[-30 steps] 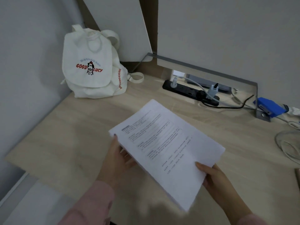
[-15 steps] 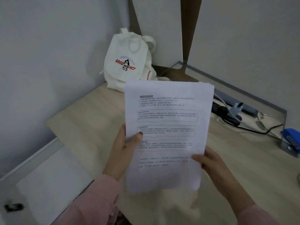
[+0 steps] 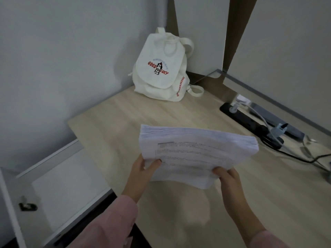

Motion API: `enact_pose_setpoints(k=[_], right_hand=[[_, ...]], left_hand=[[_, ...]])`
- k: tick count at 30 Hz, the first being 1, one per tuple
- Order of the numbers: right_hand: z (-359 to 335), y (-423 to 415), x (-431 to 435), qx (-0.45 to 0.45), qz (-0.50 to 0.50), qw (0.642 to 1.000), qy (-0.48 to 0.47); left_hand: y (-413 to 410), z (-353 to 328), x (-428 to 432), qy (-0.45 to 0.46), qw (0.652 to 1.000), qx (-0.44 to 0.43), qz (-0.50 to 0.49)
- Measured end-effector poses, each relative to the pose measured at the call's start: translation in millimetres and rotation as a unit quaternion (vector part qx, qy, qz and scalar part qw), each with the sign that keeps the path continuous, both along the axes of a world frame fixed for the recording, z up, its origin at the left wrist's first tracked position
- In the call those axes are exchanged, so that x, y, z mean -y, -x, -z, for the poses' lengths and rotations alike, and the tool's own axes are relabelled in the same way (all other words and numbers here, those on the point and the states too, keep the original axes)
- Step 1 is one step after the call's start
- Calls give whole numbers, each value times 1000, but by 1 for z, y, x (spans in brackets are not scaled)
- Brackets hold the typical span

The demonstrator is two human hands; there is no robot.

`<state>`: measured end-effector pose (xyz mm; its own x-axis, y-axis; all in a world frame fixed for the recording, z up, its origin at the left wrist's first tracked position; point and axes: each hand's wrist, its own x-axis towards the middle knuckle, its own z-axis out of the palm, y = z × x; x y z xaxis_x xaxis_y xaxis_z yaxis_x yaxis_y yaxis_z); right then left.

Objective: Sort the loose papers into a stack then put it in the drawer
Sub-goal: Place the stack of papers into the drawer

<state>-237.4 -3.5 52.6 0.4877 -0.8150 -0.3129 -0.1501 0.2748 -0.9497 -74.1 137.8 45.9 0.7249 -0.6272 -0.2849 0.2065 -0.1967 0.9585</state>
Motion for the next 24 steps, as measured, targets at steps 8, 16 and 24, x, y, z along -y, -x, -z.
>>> enact_pose_setpoints(k=[8,16,24], right_hand=[[0,-42,-26,-17,-56,998,-28],[17,-149,-92,-75,-195,975,-69],[65,-245,-190,-119,-289,935,-166]], left_hand=[[-47,-10,-31,16,998,56,0],[-134,-4,-121,-68,992,79,-66],[-223,33,-224,-241,964,50,-104]])
